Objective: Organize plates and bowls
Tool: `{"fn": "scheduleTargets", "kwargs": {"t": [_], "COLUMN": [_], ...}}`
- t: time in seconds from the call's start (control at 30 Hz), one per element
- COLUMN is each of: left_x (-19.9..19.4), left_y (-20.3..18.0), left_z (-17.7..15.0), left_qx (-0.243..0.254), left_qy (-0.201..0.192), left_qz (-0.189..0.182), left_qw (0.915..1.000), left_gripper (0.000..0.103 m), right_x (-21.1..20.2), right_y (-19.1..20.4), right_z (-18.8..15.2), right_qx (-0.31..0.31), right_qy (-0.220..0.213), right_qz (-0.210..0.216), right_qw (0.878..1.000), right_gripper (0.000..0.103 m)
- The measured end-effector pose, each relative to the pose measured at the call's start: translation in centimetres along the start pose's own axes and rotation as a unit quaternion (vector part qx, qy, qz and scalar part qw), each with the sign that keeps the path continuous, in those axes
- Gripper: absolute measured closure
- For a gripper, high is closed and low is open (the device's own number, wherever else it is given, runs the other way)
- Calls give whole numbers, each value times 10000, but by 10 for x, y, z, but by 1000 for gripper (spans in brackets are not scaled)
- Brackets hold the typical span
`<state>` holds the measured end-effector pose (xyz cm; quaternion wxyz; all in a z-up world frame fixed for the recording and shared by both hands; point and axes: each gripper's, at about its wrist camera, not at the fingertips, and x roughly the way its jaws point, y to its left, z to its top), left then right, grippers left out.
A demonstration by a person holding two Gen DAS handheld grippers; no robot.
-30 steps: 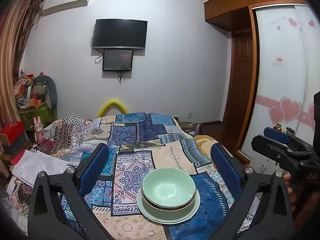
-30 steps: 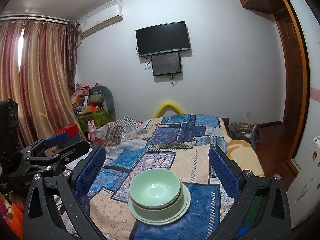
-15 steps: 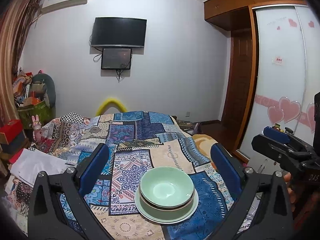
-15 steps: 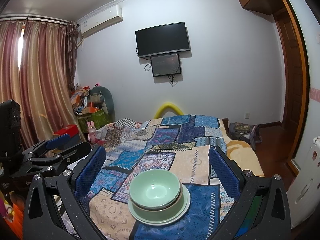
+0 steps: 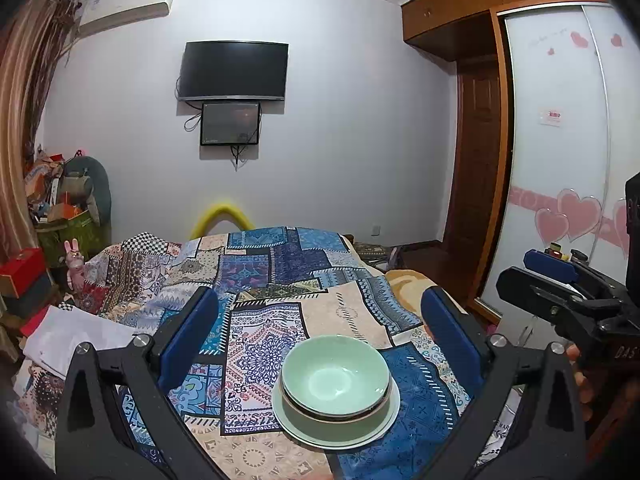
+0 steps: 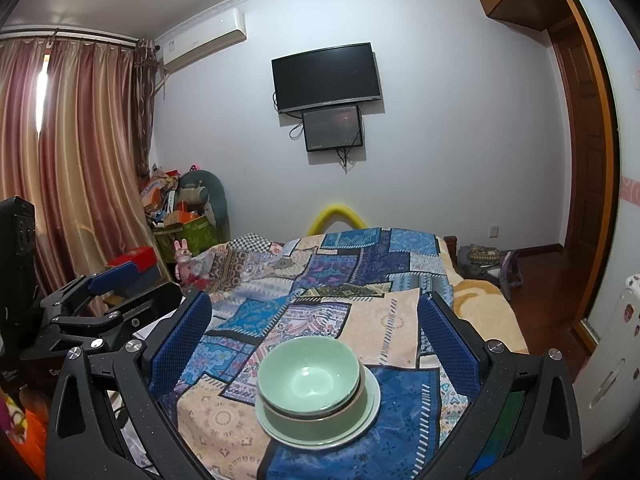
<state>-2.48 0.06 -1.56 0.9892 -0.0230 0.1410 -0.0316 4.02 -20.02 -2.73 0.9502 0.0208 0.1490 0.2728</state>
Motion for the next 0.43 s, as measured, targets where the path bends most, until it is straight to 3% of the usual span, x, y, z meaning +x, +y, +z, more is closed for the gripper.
{"fn": "scheduleTargets", "kwargs": {"t": [0.43], "left_x": [3], "left_y": [5], "left_z": [-4], "left_qx": [-236], "left_qy": [58], "left_qz": [-219], "left_qw": [9995], "left_gripper": [0], "right_x": [5], "right_y": [0], "right_z": [-4], "right_qx": [1], "right_qy": [51], "right_qz": [26], "right_qw": [10000], "right_gripper": [0]}}
